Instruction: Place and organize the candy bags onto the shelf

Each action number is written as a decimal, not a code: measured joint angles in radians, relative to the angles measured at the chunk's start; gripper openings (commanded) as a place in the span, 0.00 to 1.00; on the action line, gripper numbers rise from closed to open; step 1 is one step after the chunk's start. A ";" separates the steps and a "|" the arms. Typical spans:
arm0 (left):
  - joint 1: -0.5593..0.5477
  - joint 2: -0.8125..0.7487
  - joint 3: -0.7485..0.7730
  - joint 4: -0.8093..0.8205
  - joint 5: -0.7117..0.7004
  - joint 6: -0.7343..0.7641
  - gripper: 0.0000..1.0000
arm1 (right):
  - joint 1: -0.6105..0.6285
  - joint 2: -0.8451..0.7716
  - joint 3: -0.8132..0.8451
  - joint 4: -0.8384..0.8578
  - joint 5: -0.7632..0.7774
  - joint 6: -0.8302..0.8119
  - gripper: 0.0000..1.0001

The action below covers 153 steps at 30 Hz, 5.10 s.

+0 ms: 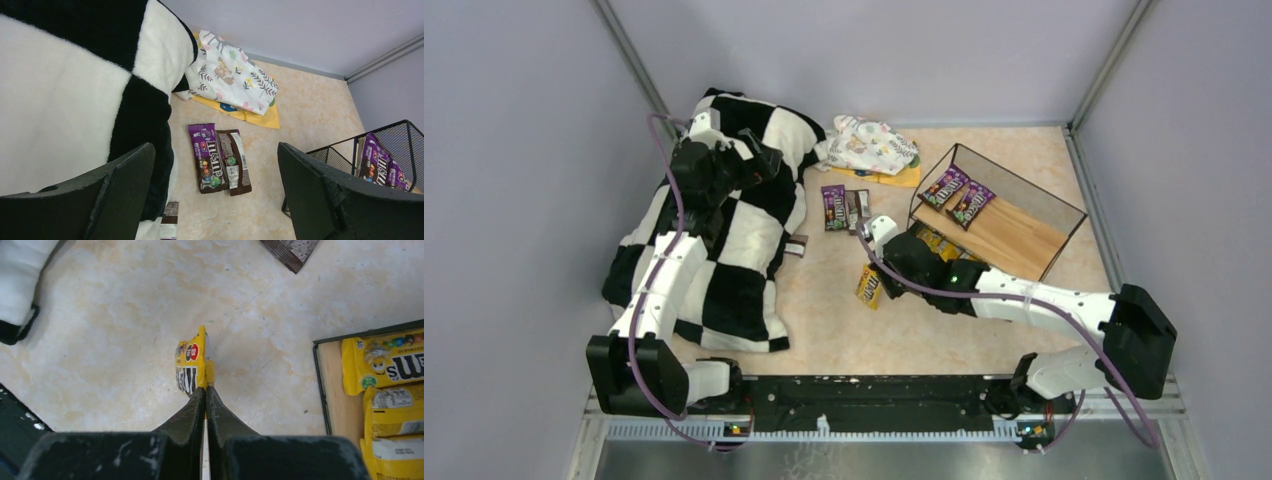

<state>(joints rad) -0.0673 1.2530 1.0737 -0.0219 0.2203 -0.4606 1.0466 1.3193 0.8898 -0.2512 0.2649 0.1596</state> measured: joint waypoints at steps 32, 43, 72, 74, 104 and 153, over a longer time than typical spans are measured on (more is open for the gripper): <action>0.001 0.009 0.005 -0.004 0.000 0.010 0.98 | 0.369 0.327 0.173 -0.082 0.107 -0.048 0.79; 0.002 0.009 0.005 -0.004 0.000 0.010 0.98 | 0.427 0.510 0.215 -0.111 0.283 -0.109 0.65; 0.004 0.021 0.006 -0.004 0.005 0.010 0.98 | 0.490 0.603 0.290 -0.179 0.469 -0.129 0.00; 0.004 0.021 0.006 -0.004 0.007 0.010 0.98 | 0.487 0.570 0.286 -0.219 0.462 -0.129 0.00; 0.004 0.047 0.006 -0.001 0.038 -0.014 0.98 | -0.136 -0.279 -0.125 -0.583 0.252 -0.565 0.00; 0.004 0.063 0.006 0.021 0.110 -0.066 0.98 | -0.352 -0.196 -0.419 -0.249 0.522 -0.817 0.28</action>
<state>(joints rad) -0.0631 1.3163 1.0794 -0.0013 0.3302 -0.5262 0.6949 1.1233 0.4706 -0.5007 0.7868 -0.6571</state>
